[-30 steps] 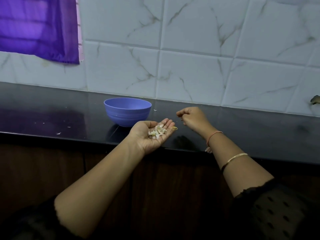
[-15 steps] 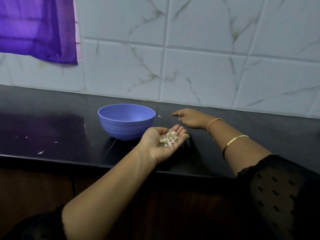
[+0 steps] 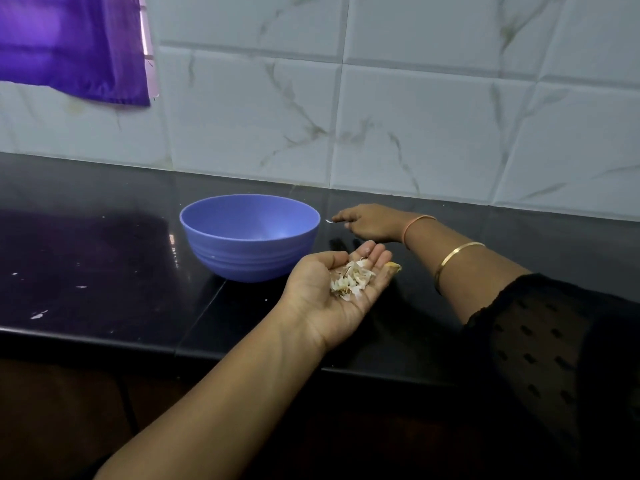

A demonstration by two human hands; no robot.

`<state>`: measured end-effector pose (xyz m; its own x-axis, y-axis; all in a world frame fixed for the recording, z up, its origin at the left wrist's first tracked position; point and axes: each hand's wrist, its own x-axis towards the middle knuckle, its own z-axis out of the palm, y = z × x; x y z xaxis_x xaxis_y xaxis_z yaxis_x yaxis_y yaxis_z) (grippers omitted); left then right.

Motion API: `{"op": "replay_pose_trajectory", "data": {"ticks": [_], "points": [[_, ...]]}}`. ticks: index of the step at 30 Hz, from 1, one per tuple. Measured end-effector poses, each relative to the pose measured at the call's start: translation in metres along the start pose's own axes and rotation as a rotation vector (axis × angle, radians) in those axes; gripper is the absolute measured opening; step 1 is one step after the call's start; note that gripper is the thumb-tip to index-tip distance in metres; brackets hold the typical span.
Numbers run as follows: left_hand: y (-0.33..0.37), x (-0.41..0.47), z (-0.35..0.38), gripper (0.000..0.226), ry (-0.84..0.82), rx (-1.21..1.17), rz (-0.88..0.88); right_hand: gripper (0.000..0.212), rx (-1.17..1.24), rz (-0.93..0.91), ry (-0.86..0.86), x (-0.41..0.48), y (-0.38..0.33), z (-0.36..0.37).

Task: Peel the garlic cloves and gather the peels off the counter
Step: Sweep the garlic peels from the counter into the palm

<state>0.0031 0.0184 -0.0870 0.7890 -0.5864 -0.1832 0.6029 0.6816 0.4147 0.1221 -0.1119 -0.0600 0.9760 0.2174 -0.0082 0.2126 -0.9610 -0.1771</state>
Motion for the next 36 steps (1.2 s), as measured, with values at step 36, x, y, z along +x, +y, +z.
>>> {"op": "replay_pose_trajectory", "data": {"ticks": [36], "points": [[-0.004,-0.02,-0.006,0.034,-0.041,-0.03,0.07,0.013,-0.136,-0.121,0.316,-0.051,0.001,0.018]]}}
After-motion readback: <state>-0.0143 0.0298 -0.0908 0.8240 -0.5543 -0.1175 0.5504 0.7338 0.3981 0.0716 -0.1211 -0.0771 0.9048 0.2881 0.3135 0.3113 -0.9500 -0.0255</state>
